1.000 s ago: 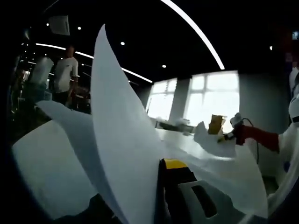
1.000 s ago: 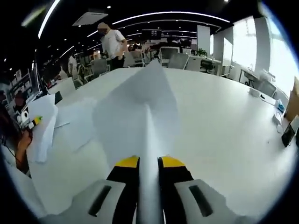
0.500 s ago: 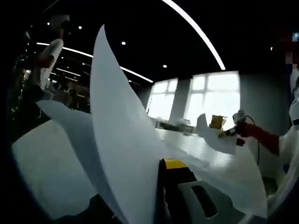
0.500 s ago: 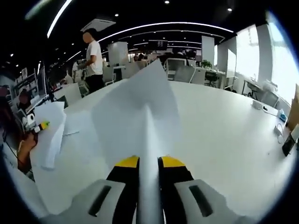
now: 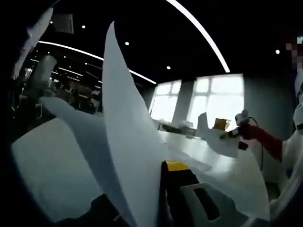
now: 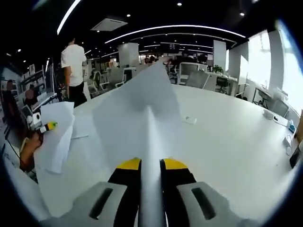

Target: Organize the stack of printing papers by aligning and flattening the scattered papers on the table

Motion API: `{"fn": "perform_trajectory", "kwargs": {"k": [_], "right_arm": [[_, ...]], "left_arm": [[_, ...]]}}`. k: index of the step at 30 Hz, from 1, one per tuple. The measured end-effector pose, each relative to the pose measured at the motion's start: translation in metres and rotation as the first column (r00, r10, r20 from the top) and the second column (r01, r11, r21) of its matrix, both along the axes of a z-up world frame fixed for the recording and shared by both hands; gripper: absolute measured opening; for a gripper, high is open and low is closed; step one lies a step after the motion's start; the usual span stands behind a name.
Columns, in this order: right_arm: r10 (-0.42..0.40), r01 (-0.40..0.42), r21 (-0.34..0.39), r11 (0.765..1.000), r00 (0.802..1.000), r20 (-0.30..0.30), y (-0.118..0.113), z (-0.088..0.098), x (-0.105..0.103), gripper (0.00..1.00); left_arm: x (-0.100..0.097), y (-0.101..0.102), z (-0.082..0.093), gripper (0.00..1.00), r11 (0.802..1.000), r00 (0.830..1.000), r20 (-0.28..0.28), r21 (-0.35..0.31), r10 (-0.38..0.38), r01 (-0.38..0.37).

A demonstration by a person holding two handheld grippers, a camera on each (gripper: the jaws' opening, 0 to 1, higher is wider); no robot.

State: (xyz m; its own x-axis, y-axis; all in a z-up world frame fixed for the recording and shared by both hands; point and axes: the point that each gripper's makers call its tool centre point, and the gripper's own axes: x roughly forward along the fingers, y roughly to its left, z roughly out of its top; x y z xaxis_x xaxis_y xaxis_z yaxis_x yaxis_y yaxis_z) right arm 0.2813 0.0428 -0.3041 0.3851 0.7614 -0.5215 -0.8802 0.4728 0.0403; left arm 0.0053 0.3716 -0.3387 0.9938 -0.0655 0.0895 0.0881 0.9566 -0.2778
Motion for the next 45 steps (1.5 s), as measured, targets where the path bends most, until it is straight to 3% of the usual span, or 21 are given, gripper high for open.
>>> {"fn": "perform_trajectory", "kwargs": {"k": [23, 37, 45], "right_arm": [[0.102, -0.102, -0.013, 0.995, 0.995, 0.002, 0.039, 0.011, -0.013, 0.11], [0.119, -0.118, 0.054, 0.992, 0.993, -0.007, 0.055, 0.024, -0.023, 0.11], [0.139, -0.139, 0.068, 0.988, 0.990, 0.000, 0.063, 0.029, -0.036, 0.11]], "left_arm": [[0.003, 0.000, -0.003, 0.06, 1.000, 0.999, -0.042, -0.029, -0.005, 0.004], [0.008, -0.011, 0.020, 0.06, 0.998, 1.000, -0.029, -0.058, -0.011, 0.009], [0.011, -0.014, 0.021, 0.06, 0.995, 1.000, -0.025, -0.096, -0.013, 0.011]]}}
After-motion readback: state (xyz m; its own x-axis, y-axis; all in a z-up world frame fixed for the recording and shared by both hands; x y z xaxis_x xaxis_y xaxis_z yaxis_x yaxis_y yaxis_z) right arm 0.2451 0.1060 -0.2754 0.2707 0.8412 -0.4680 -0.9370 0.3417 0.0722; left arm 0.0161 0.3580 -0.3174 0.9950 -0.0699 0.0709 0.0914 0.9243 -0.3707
